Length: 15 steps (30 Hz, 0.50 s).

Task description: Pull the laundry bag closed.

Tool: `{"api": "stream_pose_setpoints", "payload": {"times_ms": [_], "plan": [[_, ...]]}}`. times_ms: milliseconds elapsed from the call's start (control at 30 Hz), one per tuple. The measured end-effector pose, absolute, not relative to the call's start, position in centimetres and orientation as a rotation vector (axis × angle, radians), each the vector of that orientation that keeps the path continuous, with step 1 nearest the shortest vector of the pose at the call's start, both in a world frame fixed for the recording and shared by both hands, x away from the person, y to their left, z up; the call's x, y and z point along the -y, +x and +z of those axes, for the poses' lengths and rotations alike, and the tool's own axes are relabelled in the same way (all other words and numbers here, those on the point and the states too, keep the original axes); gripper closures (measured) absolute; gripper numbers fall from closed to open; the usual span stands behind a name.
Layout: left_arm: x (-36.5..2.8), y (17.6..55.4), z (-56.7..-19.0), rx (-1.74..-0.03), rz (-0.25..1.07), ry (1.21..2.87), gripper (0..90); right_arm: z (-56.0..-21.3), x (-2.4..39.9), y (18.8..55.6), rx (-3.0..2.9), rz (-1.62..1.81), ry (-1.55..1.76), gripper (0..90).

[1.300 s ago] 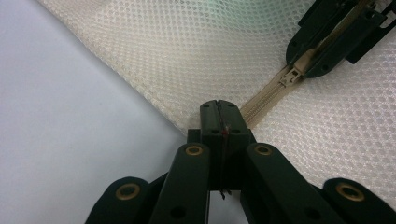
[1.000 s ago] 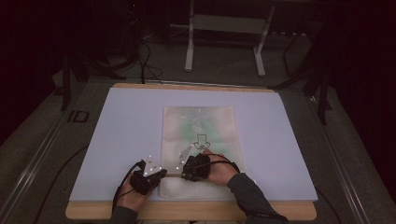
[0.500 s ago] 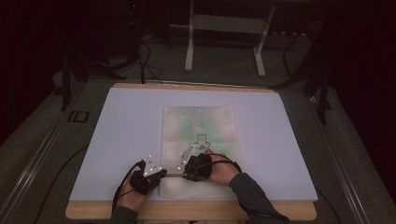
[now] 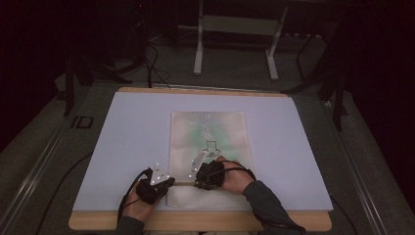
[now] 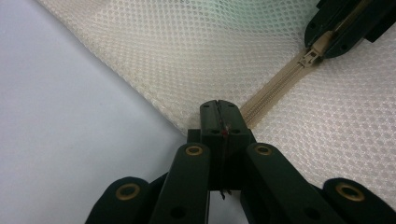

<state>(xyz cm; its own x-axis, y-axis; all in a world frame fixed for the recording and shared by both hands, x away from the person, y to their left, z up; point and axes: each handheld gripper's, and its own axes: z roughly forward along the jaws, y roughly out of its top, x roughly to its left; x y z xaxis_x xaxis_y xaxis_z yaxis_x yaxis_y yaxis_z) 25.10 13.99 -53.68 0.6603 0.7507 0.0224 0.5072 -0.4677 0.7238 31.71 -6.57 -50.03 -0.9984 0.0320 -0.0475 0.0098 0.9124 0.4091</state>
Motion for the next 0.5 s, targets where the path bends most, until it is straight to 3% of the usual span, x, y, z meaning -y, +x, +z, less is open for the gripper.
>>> {"api": "stream_pose_setpoints", "payload": {"times_ms": [300, 500], "plan": [[-13.97, 25.03, -53.7, -0.966, 0.451, 2.167, 89.6, -50.22, 6.83, 31.57, -3.025, 0.628, 0.049, 82.2], [-13.48, 24.44, -53.27, -0.933, 0.534, 2.182, 86.8, -50.31, 6.81, 31.62, -3.024, 0.626, 0.045, 82.2]]}}
